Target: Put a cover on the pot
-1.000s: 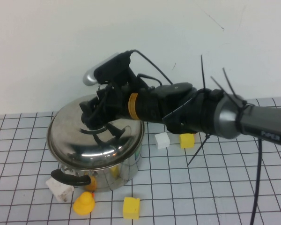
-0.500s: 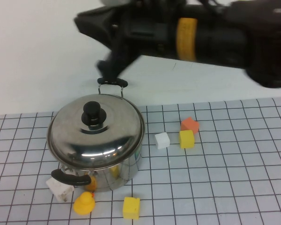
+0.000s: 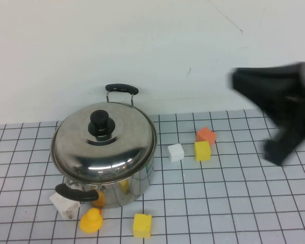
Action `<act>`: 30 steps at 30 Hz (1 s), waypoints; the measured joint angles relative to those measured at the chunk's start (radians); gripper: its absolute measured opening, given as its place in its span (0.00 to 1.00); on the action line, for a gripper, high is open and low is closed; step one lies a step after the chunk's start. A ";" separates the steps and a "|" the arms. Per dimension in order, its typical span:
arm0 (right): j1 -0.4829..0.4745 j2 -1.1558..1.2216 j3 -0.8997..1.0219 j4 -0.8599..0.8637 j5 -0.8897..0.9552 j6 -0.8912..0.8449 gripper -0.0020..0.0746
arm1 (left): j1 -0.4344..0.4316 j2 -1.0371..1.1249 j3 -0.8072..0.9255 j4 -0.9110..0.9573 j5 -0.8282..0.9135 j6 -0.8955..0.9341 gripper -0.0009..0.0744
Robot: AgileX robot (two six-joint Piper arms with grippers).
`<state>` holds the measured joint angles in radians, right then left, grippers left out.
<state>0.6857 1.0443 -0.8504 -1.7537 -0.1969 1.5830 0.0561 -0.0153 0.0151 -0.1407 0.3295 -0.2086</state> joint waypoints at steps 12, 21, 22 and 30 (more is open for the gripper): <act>-0.002 -0.352 0.277 0.864 0.383 -1.114 0.02 | 0.000 0.000 0.000 0.000 0.000 0.000 0.01; -0.221 -0.675 0.533 1.593 0.639 -1.740 0.02 | 0.000 0.000 0.000 0.000 0.000 0.004 0.01; -0.259 -0.711 0.571 1.634 0.615 -1.780 0.02 | 0.000 0.000 0.000 0.000 0.000 0.004 0.01; -0.631 -0.968 0.746 1.825 0.527 -1.978 0.02 | 0.000 0.000 0.000 0.000 0.000 0.004 0.01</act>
<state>0.0547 0.0761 -0.1047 0.0714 0.3302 -0.3953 0.0561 -0.0153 0.0151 -0.1407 0.3295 -0.2047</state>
